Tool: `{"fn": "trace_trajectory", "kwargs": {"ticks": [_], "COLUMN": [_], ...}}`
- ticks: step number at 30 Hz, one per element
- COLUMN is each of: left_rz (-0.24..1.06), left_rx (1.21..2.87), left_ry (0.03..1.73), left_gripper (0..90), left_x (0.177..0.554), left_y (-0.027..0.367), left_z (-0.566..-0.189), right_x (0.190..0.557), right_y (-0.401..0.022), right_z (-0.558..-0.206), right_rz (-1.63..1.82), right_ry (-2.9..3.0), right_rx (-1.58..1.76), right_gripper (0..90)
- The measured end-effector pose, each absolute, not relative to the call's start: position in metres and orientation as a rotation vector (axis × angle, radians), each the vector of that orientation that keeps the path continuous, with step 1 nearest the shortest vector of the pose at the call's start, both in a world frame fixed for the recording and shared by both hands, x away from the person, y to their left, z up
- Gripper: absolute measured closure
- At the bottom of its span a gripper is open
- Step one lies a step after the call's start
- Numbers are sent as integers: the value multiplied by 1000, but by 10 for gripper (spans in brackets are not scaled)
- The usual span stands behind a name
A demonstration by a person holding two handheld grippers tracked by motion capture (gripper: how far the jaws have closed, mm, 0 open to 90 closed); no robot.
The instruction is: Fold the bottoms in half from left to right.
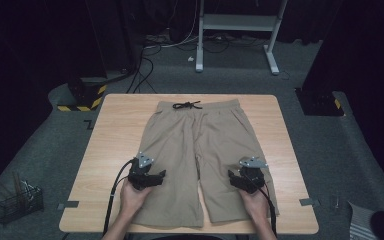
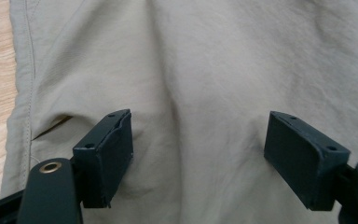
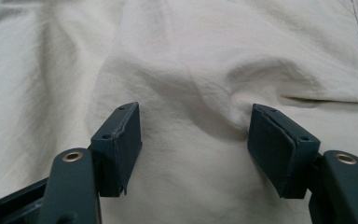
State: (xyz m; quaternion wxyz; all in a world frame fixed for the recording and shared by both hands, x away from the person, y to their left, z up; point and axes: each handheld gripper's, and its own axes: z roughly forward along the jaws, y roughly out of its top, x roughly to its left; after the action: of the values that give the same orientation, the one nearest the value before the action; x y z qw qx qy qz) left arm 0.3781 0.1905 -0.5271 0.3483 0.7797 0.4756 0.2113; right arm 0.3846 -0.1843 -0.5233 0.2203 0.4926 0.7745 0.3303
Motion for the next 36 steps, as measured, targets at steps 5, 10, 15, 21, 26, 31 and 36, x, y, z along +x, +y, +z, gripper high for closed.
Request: {"fn": "trace_trajectory", "kwargs": {"ticks": [5,10,15,21,26,31,36], "left_rz": [547,544,533,528,519,508,516], "left_rx": [2029,2032,2036,2039,2036,2035,2043], "left_ry": [1222,1212,1201,1191,1185,1174,1163], "left_gripper": [237,237,240,240,243,254,264], "left_x": [375,370,364,357,353,349,342], "left_y": [193,196,201,206,211,217,225], "left_z": [-527,-527,-527,-527,-527,-527,-528], "right_x": [378,372,365,359,352,346,340], "right_y": [-184,-183,-183,-182,-182,-181,-182], "right_z": [-523,-524,-524,-524,-524,-524,-524], "right_rz": [912,913,913,912,914,917,917], "right_ry": [2137,2135,2135,2135,2138,2138,2144], "right_rx": [1366,1364,1366,1363,1361,1361,1358], "right_gripper": [346,346,346,345,346,345,345]}}
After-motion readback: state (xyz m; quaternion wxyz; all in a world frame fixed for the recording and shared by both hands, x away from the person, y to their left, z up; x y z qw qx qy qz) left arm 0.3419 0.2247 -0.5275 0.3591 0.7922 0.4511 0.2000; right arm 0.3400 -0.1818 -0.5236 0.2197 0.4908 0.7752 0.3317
